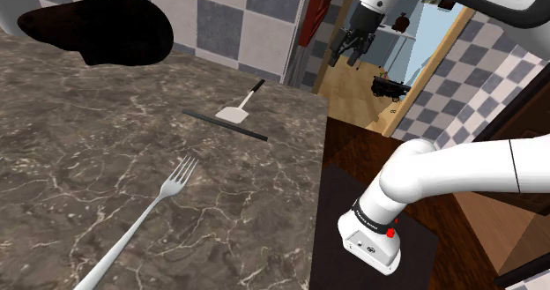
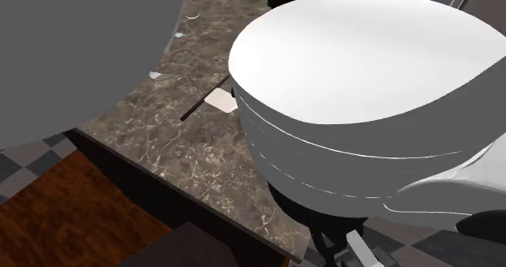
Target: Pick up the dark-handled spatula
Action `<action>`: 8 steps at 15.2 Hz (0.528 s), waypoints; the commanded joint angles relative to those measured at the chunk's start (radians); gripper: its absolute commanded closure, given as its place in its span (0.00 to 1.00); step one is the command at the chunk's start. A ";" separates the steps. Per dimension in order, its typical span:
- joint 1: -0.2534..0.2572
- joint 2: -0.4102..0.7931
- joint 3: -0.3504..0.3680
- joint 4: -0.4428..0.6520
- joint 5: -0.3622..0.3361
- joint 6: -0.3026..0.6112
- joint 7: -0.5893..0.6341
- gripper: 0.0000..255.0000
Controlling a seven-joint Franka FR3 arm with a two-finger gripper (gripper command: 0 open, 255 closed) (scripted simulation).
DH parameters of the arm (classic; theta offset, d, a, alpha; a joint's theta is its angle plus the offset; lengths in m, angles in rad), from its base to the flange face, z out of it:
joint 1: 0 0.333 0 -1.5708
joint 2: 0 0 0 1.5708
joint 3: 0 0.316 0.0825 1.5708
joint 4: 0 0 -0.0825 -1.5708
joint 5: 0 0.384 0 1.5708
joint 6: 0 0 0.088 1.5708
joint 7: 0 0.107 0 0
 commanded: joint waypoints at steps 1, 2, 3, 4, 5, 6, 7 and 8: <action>0.000 0.000 0.000 0.000 0.000 0.000 0.000 0.00; -0.006 -0.001 0.032 -0.008 0.017 0.003 0.058 0.00; -0.014 0.001 0.064 -0.013 0.034 0.006 0.116 0.00; -0.020 0.005 0.096 -0.017 0.051 0.009 0.173 0.00; -0.027 0.012 0.128 -0.018 0.069 0.013 0.231 0.00; -0.034 0.021 0.159 -0.016 0.086 0.017 0.288 0.00; -0.041 0.032 0.191 -0.013 0.102 0.022 0.346 0.00; -0.048 0.046 0.222 -0.007 0.118 0.027 0.403 0.00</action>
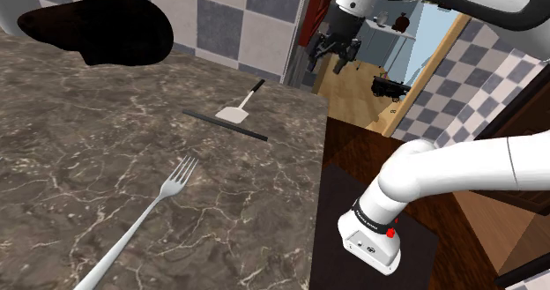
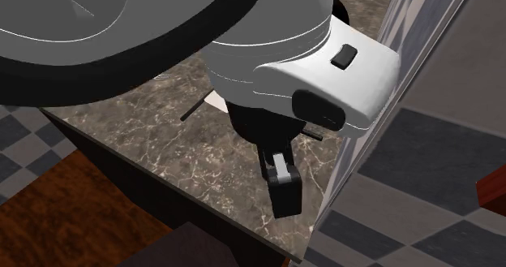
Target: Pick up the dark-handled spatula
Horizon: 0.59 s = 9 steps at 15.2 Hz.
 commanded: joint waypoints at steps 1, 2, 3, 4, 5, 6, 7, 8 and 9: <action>-0.015 0.024 0.063 0.009 0.032 0.008 0.122 0.00; -0.024 0.042 0.094 0.020 0.046 0.014 0.179 0.00; -0.033 0.063 0.125 0.032 0.059 0.020 0.236 0.00; -0.043 0.086 0.156 0.047 0.071 0.026 0.293 0.00; -0.053 0.111 0.187 0.063 0.081 0.032 0.351 0.00; -0.065 0.138 0.218 0.082 0.090 0.038 0.408 0.00; -0.077 0.167 0.249 0.102 0.097 0.045 0.466 0.00; -0.090 0.198 0.279 0.125 0.102 0.051 0.524 0.00; -0.103 0.231 0.310 0.149 0.105 0.057 0.582 0.00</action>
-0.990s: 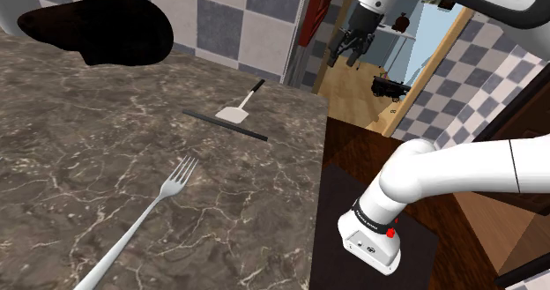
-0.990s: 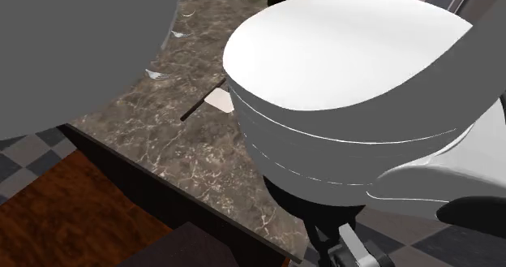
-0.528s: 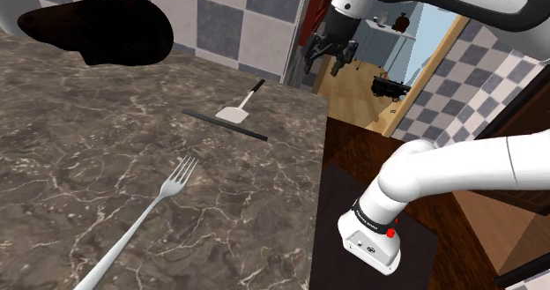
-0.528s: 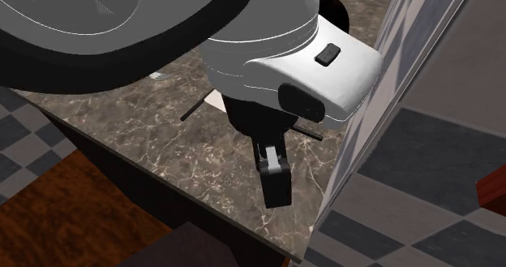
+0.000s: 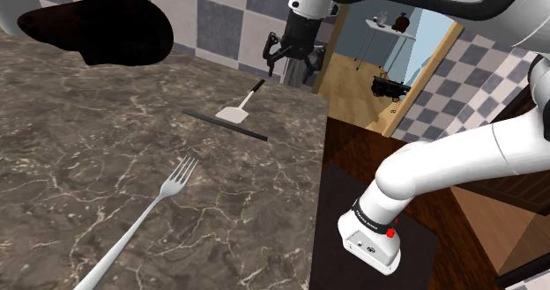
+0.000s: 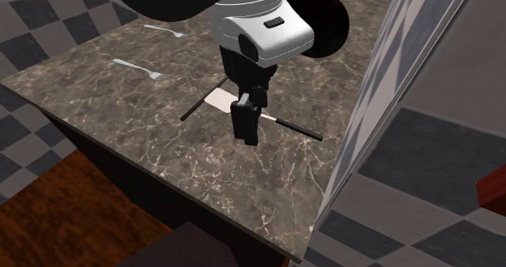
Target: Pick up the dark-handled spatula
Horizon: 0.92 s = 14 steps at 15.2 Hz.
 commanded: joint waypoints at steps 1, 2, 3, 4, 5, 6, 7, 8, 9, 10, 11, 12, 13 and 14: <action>-0.029 0.070 0.062 0.050 0.004 0.014 0.124 0.00; -0.043 0.107 0.093 0.078 0.002 0.019 0.184 0.00; -0.058 0.145 0.124 0.108 -0.003 0.025 0.244 0.00; -0.073 0.186 0.154 0.140 -0.011 0.029 0.305 0.00; -0.087 0.230 0.185 0.173 -0.023 0.033 0.367 0.00; -0.102 0.275 0.217 0.208 -0.037 0.036 0.430 0.00; -0.104 0.284 0.221 0.214 -0.041 0.036 0.442 0.00; -0.102 0.282 0.221 0.199 -0.040 0.050 0.442 0.00; -0.101 0.281 0.222 0.184 -0.039 0.063 0.442 0.00; -0.100 0.280 0.223 0.170 -0.037 0.076 0.441 0.00; -0.099 0.279 0.224 0.156 -0.036 0.090 0.441 0.00; -0.098 0.278 0.225 0.142 -0.035 0.103 0.441 0.00; -0.098 0.277 0.226 0.128 -0.034 0.116 0.442 0.00; -0.096 0.277 0.229 0.107 -0.033 0.137 0.442 0.00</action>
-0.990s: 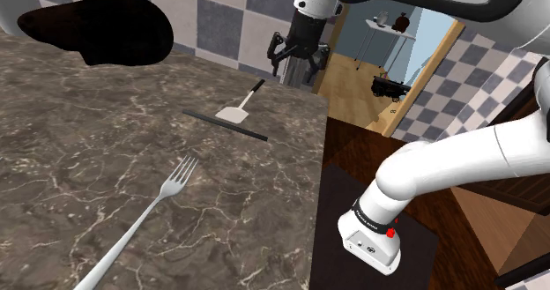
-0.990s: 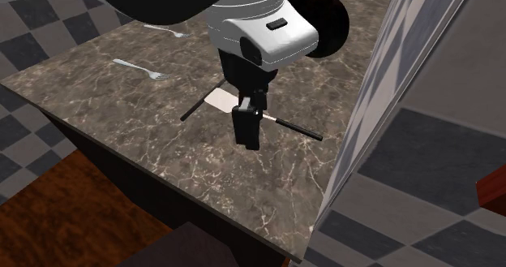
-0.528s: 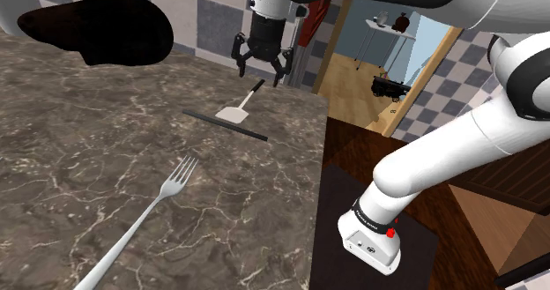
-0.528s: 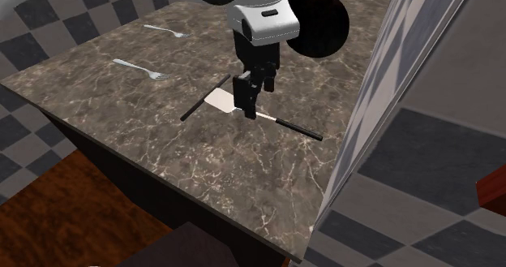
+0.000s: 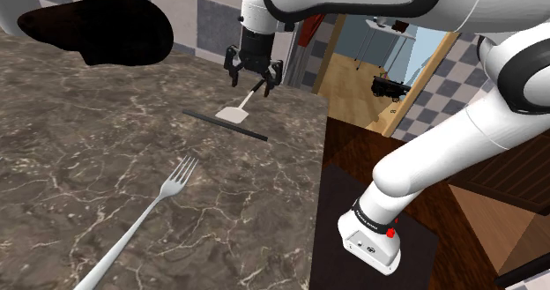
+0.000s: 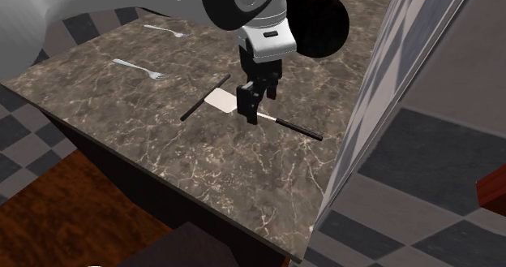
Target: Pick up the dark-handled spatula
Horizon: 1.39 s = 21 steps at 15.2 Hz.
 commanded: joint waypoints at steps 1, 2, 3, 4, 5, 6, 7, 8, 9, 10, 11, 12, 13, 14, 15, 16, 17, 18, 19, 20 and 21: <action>0.000 0.003 0.004 -0.018 0.000 0.021 0.002 0.00; 0.000 0.003 0.004 -0.017 0.000 0.021 0.002 0.00; 0.000 0.006 0.005 -0.016 -0.002 0.021 0.003 1.00; 0.000 0.006 0.005 -0.015 -0.002 0.021 0.003 1.00; 0.000 0.007 0.005 -0.015 -0.002 0.021 0.004 1.00; 0.000 0.007 0.005 -0.015 -0.002 0.021 0.004 1.00; 0.000 0.007 0.005 -0.015 -0.002 0.021 0.004 1.00; 0.000 0.007 0.005 -0.015 -0.002 0.021 0.004 1.00; 0.000 0.007 0.005 -0.015 -0.002 0.021 0.004 1.00; 0.000 0.007 0.005 -0.015 -0.002 0.021 0.004 1.00; 0.000 0.007 0.005 -0.015 -0.002 0.021 0.004 1.00; 0.000 0.003 0.004 -0.017 -0.001 0.021 0.002 1.00; 0.000 0.003 0.002 -0.004 -0.001 0.007 0.002 1.00; -0.001 0.003 0.001 0.009 -0.002 -0.006 0.002 1.00; -0.002 0.004 0.000 0.023 -0.003 -0.019 0.002 1.00; -0.003 0.005 -0.002 0.037 -0.004 -0.033 0.002 1.00; -0.003 0.006 -0.003 0.052 -0.005 -0.046 0.002 1.00; -0.004 0.007 -0.004 0.066 -0.006 -0.059 0.002 1.00; -0.005 0.009 -0.004 0.081 -0.008 -0.073 0.002 1.00; -0.006 0.011 -0.005 0.096 -0.009 -0.086 0.002 1.00; -0.007 0.013 -0.006 0.111 -0.011 -0.099 0.003 1.00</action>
